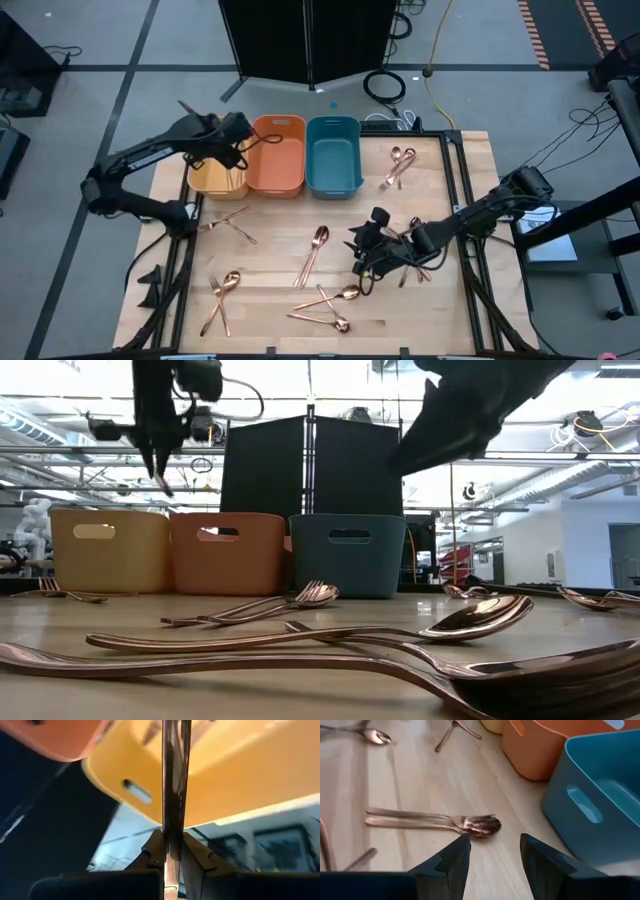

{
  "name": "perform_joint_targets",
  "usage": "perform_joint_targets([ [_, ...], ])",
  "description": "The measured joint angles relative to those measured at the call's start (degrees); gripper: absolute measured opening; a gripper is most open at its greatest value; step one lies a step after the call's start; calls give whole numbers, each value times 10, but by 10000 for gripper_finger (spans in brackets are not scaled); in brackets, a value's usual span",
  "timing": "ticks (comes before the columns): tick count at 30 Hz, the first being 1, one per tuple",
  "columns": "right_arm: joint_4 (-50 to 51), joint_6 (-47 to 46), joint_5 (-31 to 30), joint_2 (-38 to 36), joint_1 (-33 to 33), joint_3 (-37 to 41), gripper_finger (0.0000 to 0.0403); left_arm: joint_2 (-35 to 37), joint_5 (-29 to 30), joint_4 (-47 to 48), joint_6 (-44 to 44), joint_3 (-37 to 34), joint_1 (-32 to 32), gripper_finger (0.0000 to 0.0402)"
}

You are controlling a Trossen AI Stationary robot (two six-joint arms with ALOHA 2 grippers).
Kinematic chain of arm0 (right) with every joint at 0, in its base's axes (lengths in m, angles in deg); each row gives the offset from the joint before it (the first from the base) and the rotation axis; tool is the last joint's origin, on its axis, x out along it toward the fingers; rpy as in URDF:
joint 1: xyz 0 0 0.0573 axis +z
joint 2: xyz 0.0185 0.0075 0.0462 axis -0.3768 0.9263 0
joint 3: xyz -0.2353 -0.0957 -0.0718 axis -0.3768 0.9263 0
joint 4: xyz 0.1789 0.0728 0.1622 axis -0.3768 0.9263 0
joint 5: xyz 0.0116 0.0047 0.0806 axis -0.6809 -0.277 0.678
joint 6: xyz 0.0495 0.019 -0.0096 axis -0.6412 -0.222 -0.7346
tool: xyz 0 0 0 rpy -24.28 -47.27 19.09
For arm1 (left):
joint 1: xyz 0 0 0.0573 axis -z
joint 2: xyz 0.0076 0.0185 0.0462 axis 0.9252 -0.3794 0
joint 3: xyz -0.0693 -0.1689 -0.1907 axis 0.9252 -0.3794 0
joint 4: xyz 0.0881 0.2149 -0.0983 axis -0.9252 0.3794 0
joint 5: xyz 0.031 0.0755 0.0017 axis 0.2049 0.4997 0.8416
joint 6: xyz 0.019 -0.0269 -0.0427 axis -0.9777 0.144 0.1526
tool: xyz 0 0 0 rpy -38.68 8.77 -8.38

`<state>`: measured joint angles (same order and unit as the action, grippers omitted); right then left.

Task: Sort silverware
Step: Put the gold table knife into the yellow bin

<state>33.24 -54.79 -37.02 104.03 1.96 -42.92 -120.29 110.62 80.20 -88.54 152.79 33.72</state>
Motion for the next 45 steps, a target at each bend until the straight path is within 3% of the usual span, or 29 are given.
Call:
perform_joint_targets([
  [6, 23, -1, 0, 0, -6, 0, 164, -62, 10, 28, 1, -11, -2, 25],
  [13, 30, 9, 0, 0, -6, 0, 164, -71, 10, 31, -16, -104, -1, 25],
  [20, 27, 26, -1, 0, -30, 0, 164, -69, -7, -22, -33, -144, 16, 26],
  [24, 27, 38, -1, 0, -50, 0, 164, -70, -20, -85, -30, -160, 23, 62],
  [34, 29, 101, 1, 0, -91, -41, 164, -69, 5, -113, -43, -161, 23, 164],
  [38, 29, 121, 1, 0, -93, -58, 164, -66, 4, -109, 0, -133, 22, 171],
  [45, 44, 118, 3, 0, -90, -63, 164, -26, -79, -99, 119, -55, 27, 172],
])
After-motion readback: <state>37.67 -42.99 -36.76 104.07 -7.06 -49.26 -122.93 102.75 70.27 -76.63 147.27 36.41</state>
